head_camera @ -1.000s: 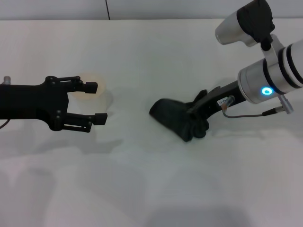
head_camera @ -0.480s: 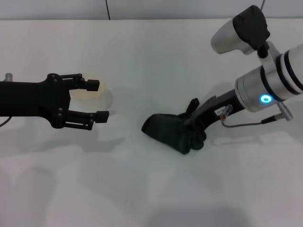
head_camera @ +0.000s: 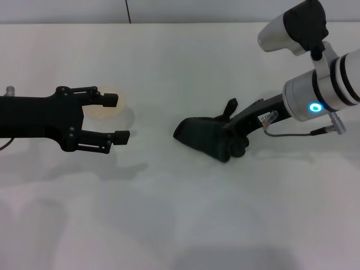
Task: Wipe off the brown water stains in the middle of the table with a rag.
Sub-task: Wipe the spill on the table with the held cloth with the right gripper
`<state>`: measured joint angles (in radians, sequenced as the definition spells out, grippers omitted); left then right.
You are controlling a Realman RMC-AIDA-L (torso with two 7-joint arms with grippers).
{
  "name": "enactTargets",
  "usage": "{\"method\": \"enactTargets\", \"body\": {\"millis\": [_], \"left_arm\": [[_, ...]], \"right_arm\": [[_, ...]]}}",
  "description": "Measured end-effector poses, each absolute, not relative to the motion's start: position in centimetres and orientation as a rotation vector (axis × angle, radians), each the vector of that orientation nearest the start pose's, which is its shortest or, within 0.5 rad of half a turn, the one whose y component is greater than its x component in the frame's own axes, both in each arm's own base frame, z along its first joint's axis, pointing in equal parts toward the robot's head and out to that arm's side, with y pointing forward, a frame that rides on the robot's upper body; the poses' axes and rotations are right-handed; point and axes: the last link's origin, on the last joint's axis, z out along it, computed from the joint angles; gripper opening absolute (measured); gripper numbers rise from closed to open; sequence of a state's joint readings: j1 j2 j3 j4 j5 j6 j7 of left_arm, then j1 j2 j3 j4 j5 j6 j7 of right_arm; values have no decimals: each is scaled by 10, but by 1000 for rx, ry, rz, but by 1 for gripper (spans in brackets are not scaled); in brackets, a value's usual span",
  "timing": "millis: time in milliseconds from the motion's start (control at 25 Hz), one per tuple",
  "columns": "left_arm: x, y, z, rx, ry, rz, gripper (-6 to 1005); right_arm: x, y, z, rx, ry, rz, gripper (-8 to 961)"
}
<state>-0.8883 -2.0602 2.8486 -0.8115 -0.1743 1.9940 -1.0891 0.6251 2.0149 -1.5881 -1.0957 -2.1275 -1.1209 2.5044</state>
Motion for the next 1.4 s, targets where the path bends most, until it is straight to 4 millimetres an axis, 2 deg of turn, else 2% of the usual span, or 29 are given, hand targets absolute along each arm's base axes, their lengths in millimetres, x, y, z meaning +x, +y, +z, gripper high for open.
{"method": "enactTargets", "body": {"millis": [560, 1400], "left_arm": [[-250, 329, 50, -2887, -391, -594, 891], [-251, 328, 50, -2885, -393, -590, 890]], "right_arm": [[180, 389, -44, -2558, 978, 49, 66], [189, 395, -32, -2485, 1009, 108, 83]]}}
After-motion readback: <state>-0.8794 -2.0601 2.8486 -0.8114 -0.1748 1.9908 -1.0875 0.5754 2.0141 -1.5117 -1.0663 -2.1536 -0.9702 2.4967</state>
